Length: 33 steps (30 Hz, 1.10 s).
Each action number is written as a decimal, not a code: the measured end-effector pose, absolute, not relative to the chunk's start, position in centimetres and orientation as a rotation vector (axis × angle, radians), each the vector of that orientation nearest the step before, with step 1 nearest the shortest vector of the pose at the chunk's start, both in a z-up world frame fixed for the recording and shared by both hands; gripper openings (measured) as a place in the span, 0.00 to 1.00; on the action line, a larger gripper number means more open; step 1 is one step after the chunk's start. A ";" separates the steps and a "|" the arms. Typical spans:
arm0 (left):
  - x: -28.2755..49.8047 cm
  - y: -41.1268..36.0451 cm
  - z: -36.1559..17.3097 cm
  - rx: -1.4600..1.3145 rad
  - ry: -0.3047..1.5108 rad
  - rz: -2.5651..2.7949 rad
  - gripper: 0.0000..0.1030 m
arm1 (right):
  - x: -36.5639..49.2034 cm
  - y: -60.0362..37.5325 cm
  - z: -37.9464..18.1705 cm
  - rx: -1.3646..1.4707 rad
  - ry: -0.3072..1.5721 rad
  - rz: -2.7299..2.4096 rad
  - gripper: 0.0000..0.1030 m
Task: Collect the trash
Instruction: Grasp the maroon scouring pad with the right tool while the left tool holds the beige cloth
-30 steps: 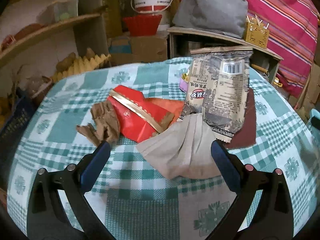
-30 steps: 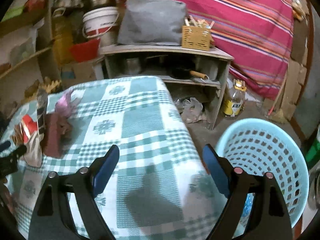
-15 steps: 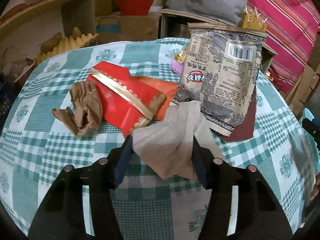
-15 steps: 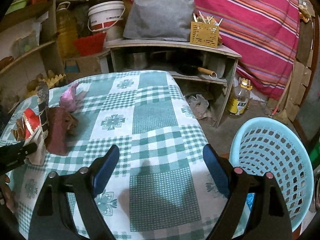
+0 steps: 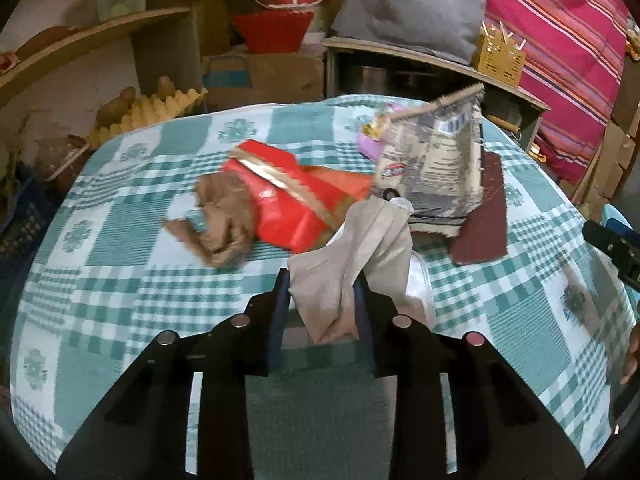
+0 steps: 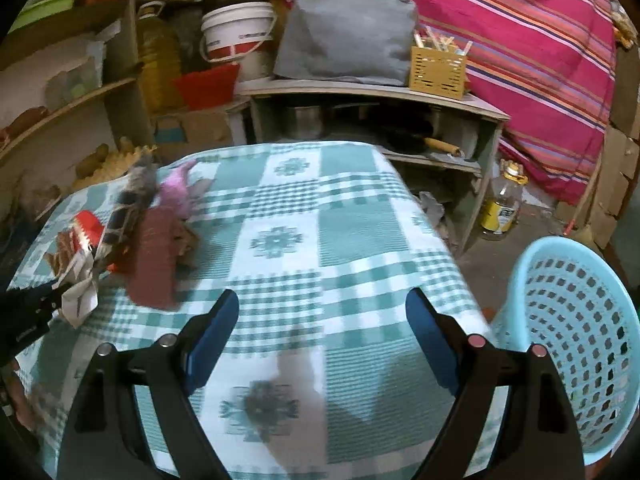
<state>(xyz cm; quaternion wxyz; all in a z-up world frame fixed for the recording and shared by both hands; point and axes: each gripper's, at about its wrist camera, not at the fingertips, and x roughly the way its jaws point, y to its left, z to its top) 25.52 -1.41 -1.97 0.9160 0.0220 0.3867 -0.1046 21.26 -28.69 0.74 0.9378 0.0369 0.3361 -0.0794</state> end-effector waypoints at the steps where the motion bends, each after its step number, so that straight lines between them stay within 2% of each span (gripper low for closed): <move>1: 25.4 -0.9 -1.9 0.041 0.791 -0.209 0.27 | 21.4 -28.2 0.7 0.069 0.688 -0.154 0.81; 12: 25.2 3.3 -0.7 0.032 0.741 -0.116 0.27 | 24.8 -20.8 0.3 0.027 0.735 0.010 0.81; 14: 25.5 3.6 -0.5 0.027 0.735 -0.109 0.27 | 25.6 -19.3 -0.5 0.005 0.766 0.024 0.86; 24: 26.4 4.5 -1.0 0.032 0.747 -0.074 0.27 | 28.2 -17.0 -1.3 -0.049 0.802 -0.020 0.86; 25: 26.5 4.7 -1.0 0.028 0.748 -0.072 0.27 | 28.5 -16.9 -1.4 -0.056 0.810 -0.018 0.84; 27: 26.5 4.9 -1.0 0.018 0.749 -0.066 0.27 | 28.5 -17.0 -1.7 -0.050 0.833 0.012 0.62; 28: 26.6 4.9 -1.0 0.012 0.749 -0.065 0.27 | 28.5 -17.1 -1.7 -0.045 0.842 0.027 0.54; 33: 26.4 4.0 -0.9 0.022 0.748 -0.066 0.27 | 27.5 -17.8 -1.2 -0.059 0.829 0.048 0.54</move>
